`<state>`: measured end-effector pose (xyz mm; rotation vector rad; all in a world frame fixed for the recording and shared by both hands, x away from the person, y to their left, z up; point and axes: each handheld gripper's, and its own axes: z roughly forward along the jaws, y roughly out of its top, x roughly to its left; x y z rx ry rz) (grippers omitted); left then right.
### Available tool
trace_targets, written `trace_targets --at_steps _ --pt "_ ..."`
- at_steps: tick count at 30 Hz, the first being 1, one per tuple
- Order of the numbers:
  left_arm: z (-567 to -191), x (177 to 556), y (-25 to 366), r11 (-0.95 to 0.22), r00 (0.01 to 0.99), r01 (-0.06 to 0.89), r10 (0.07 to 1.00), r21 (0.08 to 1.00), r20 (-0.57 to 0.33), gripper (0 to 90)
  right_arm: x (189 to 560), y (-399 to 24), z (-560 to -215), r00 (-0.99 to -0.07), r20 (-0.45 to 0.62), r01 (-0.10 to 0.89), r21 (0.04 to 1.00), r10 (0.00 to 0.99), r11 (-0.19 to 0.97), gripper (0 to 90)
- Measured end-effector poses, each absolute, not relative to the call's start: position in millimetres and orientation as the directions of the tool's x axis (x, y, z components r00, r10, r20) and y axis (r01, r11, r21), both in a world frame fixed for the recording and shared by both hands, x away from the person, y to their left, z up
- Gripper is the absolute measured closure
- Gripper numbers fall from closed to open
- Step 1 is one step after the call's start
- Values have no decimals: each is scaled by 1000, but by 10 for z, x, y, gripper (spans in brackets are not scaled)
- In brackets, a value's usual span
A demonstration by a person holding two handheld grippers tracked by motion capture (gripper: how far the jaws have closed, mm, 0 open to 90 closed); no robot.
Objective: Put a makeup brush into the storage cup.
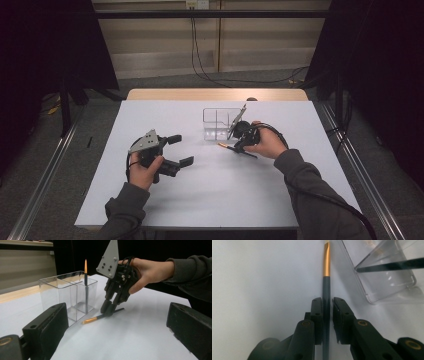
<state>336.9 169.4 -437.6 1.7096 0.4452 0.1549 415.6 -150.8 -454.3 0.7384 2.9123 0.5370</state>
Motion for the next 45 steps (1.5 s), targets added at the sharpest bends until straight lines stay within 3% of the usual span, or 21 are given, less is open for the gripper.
trace_targets --at_steps 22,45 --pt "-4395 3370 1674 -122 915 211 375 970 -152 37 4202 -1338 -4536 -882 -4 445 321 471 836 830" --pt "-4409 3379 1667 -132 915 215 374 968 -153 37 4156 -1397 -4522 -849 44 518 262 526 814 823"
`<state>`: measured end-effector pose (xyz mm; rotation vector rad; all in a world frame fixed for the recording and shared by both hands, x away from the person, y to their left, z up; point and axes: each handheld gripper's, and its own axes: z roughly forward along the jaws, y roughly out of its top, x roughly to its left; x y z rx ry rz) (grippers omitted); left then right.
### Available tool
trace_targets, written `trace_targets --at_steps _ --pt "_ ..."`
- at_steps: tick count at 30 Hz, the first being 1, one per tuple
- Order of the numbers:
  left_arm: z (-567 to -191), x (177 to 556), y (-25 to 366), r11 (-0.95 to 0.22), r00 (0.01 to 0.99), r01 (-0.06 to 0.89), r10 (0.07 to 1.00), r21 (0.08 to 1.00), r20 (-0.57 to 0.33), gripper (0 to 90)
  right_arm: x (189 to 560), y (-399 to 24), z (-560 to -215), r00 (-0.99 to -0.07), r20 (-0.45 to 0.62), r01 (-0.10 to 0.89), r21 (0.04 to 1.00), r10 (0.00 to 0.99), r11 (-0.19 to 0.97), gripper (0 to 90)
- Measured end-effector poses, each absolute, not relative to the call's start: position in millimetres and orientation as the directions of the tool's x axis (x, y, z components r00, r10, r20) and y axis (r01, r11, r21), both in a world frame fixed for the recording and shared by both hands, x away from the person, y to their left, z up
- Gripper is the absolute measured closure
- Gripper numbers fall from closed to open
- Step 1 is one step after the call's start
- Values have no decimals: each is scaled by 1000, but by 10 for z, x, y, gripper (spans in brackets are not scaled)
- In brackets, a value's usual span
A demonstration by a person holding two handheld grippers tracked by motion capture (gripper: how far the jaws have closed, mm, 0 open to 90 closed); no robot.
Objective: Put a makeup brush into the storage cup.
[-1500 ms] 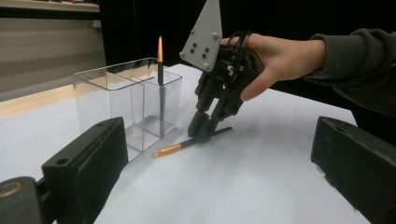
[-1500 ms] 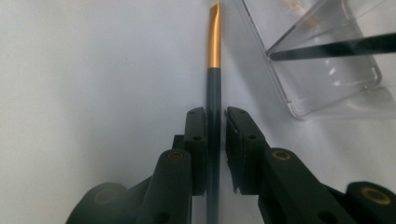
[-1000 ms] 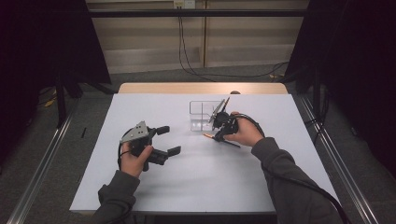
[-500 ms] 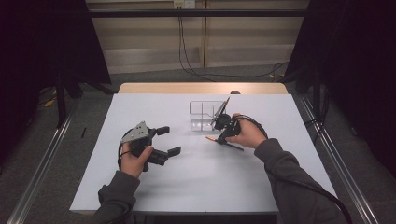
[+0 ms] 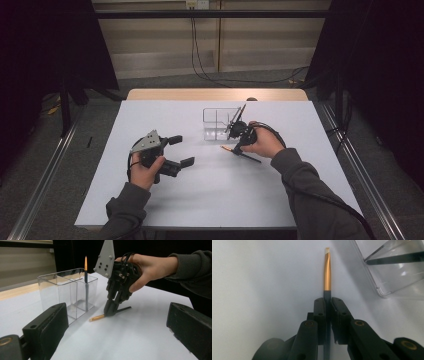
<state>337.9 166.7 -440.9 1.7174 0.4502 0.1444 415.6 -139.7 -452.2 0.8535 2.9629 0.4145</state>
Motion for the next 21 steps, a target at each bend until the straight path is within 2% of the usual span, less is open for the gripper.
trace_targets --at_steps 7,21 --pt "-4409 3373 1660 -130 915 213 373 968 -151 37 4153 -1393 -4522 -830 53 549 257 556 795 833" --pt "-4396 3364 1681 -132 913 212 379 968 -148 37 4132 -1449 -4528 -835 48 536 293 548 791 838"
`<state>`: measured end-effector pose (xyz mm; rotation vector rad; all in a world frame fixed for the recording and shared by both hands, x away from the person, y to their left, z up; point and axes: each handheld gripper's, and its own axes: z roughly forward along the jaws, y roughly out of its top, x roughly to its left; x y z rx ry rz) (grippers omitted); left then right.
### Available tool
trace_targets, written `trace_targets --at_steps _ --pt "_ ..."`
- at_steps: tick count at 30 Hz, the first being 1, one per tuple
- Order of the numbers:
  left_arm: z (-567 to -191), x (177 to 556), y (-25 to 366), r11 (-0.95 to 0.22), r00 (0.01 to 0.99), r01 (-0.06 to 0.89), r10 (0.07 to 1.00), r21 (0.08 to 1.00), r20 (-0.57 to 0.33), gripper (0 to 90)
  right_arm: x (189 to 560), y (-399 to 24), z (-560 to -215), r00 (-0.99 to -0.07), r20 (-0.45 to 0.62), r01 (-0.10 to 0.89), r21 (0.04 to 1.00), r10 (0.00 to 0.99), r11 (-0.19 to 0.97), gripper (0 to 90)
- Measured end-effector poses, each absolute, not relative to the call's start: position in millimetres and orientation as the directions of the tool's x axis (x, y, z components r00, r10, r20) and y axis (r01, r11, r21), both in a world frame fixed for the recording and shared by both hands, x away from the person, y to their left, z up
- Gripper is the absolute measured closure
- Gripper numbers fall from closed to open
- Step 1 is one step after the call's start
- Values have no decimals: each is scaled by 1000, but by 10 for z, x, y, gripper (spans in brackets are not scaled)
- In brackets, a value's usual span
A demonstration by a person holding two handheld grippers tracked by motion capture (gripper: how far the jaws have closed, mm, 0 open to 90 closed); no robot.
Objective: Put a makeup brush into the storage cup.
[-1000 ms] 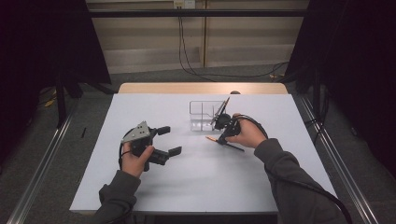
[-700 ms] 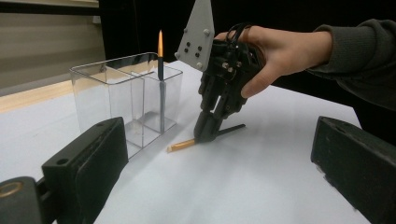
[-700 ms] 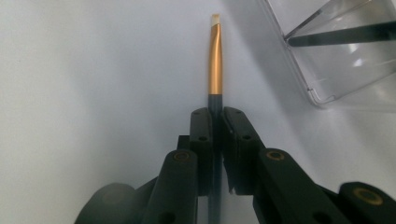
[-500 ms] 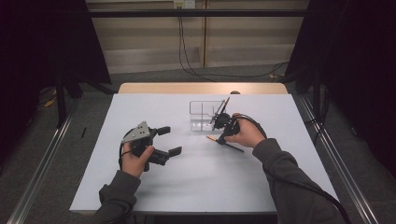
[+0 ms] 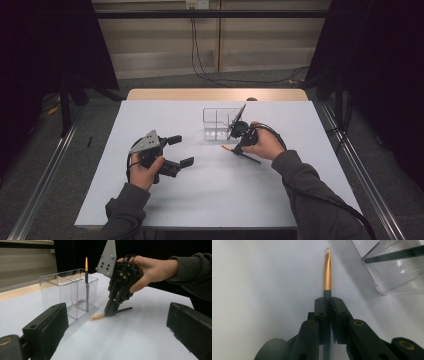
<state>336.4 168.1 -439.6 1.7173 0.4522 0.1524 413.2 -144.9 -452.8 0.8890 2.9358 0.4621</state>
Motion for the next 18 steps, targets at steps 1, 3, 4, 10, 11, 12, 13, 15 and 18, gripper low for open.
trace_targets --at_steps 1,3,4,10,11,12,13,15,18 --pt "-4396 3366 1685 -132 913 211 379 968 -148 37 4125 -1447 -4527 -833 46 539 292 552 790 838" --pt "-4395 3369 1690 -136 914 208 379 969 -143 37 4115 -1453 -4522 -832 45 541 290 553 790 838" --pt "-4394 3369 1690 -136 914 207 379 969 -142 37 4113 -1459 -4523 -831 45 541 294 554 788 838" --pt "-4395 3368 1687 -127 912 213 383 969 -150 37 4097 -1528 -4473 -834 38 530 339 551 778 838" --pt "-4394 3368 1685 -129 913 211 381 969 -148 37 4096 -1538 -4462 -834 41 528 347 550 775 838" --pt "-4393 3367 1680 -128 913 211 380 969 -149 37 4089 -1547 -4446 -830 49 535 355 556 767 837" --pt "-4391 3366 1678 -130 912 212 382 969 -148 37 4084 -1553 -4430 -830 49 534 361 556 764 838" --pt "-4392 3365 1675 -130 912 212 381 969 -149 37 4077 -1570 -4400 -828 51 534 377 558 757 837" --pt "-4392 3364 1676 -129 912 214 380 968 -151 37 4065 -1589 -4366 -823 63 536 415 564 736 838"
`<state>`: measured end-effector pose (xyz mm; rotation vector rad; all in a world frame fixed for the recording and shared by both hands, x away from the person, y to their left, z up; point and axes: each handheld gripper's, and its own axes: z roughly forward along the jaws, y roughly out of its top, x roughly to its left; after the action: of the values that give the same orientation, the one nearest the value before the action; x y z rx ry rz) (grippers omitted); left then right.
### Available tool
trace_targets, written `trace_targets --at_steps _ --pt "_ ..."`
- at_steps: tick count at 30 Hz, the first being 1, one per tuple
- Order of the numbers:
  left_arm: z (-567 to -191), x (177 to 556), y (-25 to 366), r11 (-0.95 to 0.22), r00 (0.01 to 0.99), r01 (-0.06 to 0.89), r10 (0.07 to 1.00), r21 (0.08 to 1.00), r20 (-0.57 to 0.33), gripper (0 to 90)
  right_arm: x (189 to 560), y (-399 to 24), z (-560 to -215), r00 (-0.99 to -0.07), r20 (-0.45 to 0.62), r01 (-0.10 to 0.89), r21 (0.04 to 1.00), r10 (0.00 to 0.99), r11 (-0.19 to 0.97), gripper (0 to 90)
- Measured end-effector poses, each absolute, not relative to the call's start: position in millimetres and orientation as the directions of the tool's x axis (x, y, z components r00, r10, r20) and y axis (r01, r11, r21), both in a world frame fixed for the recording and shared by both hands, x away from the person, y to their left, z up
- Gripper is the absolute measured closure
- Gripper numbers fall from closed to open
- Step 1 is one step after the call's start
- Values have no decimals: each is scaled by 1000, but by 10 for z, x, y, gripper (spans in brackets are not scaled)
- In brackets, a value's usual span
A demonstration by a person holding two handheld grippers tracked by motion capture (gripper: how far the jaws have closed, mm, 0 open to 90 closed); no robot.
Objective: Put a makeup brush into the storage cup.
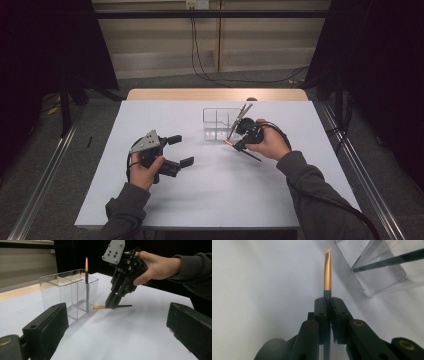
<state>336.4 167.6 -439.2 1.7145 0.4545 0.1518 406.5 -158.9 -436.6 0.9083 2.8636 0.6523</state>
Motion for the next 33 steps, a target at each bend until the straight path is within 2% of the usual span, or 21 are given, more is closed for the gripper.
trace_targets --at_steps 22,33 --pt "-4404 3369 1672 -138 914 210 380 968 -145 37 3998 -1655 -4191 -816 83 511 566 572 647 837" --pt "-4410 3372 1675 -139 914 211 379 967 -145 37 3974 -1671 -4133 -827 76 464 653 557 599 838"
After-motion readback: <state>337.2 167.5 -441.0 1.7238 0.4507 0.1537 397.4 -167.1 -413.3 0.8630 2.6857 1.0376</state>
